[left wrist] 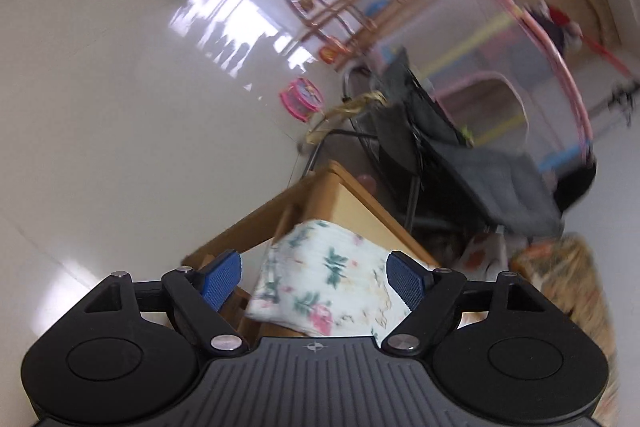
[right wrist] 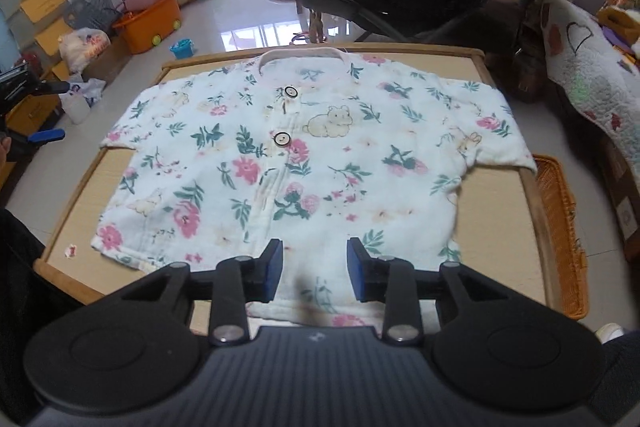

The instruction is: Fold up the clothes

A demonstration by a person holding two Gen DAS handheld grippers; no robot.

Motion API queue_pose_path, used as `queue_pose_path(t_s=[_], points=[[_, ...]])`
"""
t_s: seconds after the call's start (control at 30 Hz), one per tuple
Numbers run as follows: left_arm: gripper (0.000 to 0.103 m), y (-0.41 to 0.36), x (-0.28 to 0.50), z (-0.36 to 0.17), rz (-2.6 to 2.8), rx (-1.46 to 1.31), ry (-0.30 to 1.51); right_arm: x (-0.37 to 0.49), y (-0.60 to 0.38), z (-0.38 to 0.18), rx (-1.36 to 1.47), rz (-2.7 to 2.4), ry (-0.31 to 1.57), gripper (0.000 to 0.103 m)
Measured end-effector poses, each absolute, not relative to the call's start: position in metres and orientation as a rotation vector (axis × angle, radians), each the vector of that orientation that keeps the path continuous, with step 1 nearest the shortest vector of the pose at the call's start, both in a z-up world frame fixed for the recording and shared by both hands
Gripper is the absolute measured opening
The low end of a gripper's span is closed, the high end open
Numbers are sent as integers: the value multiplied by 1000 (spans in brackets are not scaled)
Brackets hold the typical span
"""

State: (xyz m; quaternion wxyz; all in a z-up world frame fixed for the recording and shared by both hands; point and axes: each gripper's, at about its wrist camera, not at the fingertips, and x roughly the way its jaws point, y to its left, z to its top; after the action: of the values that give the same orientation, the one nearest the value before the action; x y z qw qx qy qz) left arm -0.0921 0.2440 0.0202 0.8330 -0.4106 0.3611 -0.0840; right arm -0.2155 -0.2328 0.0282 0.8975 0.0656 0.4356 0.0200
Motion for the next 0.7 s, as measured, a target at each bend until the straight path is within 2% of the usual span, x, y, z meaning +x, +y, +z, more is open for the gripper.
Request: queue_pose_path(t_s=[0.23, 0.7], points=[[82, 253, -80, -24, -205, -1185, 842, -215, -221, 33, 64, 45, 909, 34], [79, 220, -51, -86, -205, -1265, 1017, -214, -209, 38, 11, 47, 936, 35]])
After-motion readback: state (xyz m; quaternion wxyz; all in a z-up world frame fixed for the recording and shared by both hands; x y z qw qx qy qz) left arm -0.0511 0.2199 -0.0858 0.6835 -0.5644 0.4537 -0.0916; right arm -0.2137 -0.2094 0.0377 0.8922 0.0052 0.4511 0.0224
